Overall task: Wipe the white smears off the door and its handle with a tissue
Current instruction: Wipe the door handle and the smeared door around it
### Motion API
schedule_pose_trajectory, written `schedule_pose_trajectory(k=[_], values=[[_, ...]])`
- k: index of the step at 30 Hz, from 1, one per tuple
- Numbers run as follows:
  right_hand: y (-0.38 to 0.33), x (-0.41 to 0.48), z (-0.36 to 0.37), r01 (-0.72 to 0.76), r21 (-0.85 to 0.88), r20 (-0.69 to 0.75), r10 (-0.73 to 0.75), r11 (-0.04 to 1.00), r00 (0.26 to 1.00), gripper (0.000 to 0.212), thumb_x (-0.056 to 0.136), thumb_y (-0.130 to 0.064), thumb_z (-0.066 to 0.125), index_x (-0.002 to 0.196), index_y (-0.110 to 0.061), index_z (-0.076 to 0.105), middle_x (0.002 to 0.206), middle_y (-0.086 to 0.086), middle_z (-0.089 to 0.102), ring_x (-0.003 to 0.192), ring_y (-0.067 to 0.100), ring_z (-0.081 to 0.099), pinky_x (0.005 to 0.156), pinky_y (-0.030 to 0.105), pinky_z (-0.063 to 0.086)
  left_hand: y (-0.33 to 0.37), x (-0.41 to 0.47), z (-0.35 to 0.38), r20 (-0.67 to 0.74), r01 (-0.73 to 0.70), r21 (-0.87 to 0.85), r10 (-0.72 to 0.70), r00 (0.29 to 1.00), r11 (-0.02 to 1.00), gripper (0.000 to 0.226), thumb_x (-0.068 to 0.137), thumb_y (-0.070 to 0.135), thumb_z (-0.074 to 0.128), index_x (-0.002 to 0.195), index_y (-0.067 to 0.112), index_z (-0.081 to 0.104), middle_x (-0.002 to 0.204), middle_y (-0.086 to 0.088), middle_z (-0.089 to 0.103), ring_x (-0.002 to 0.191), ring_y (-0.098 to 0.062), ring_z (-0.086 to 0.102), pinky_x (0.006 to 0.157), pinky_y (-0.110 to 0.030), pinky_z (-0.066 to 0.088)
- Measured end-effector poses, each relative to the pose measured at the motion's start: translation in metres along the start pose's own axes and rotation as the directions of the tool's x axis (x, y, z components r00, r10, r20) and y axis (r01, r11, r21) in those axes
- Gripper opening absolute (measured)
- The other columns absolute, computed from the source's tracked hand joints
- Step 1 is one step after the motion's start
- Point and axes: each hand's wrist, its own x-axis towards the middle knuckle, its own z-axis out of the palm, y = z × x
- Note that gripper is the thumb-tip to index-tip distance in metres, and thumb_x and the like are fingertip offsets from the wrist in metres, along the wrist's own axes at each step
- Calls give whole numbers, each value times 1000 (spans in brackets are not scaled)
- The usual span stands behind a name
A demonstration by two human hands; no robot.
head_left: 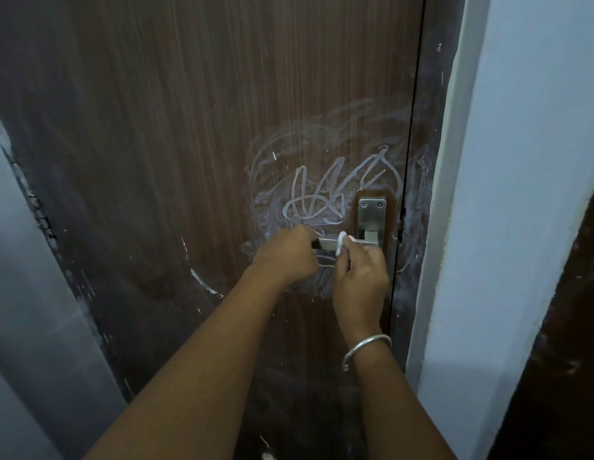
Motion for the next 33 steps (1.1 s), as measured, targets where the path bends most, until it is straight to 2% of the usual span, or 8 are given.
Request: schedule_pose_trajectory(k=[4,8,12,16,20,26,31,33], values=[[7,-18,-2,-49,17,24,49,999,999,19,82,1,66,100,2,69,75,15,61,60,20,58,60,19,47,-1,-1,1,-12,-11,-1,11,1000,1000,31,79,5,52,107,13,62,91,-13,63,79,-29,58,64,-35,48],[2,-3,-2,-32,60,-48,34,998,998,19,85,-3,64,102,2,69,82,14,60,70,12,55,66,18,47,-2,0,2,-19,-13,2,13,1000,1000,32,79,6,51,108,14,61,90,-11,63,79,-28,58,65,-36,49],[3,6,0,-31,34,-45,33,999,998,19,86,-4,62,102,2,69,79,16,58,65,22,58,65,20,45,-2,2,4,-23,4,-4,-4,1000,1000,35,78,5,51,110,14,61,92,-13,63,79,-29,58,65,-36,50],[11,-13,-2,-36,22,-10,36,999,999,20,83,1,64,103,2,68,77,15,58,62,22,57,64,21,46,-2,0,4,-42,-9,-2,9,999,1000,34,78,6,50,109,14,61,94,-13,64,81,-29,59,69,-38,51],[11,-10,-2,-34,36,-33,35,999,999,19,84,-1,63,102,2,68,78,15,59,63,20,58,62,19,45,-2,0,4,-35,-6,10,6,999,1000,36,77,5,49,110,13,61,87,-12,61,76,-29,57,63,-34,47],[14,-3,-1,-27,68,-61,31,997,998,19,84,-1,63,102,1,68,80,15,59,66,22,59,62,26,52,-1,1,4,-36,0,18,1,999,1000,34,78,6,51,109,13,61,82,-9,58,73,-27,57,61,-33,44],[18,-10,-5,-75,86,-68,80,994,994,19,82,3,64,100,2,69,77,15,60,64,20,57,60,23,48,-1,-1,5,-41,4,9,-4,999,1000,34,78,7,50,110,15,60,90,-12,62,77,-28,58,62,-34,46],[13,-1,-6,-59,79,-94,67,995,993,18,83,-1,64,100,2,70,78,14,61,67,13,54,62,18,46,-1,-1,5,-40,2,8,-1,999,1000,34,78,7,50,110,14,61,92,-13,63,78,-28,57,63,-34,45]])
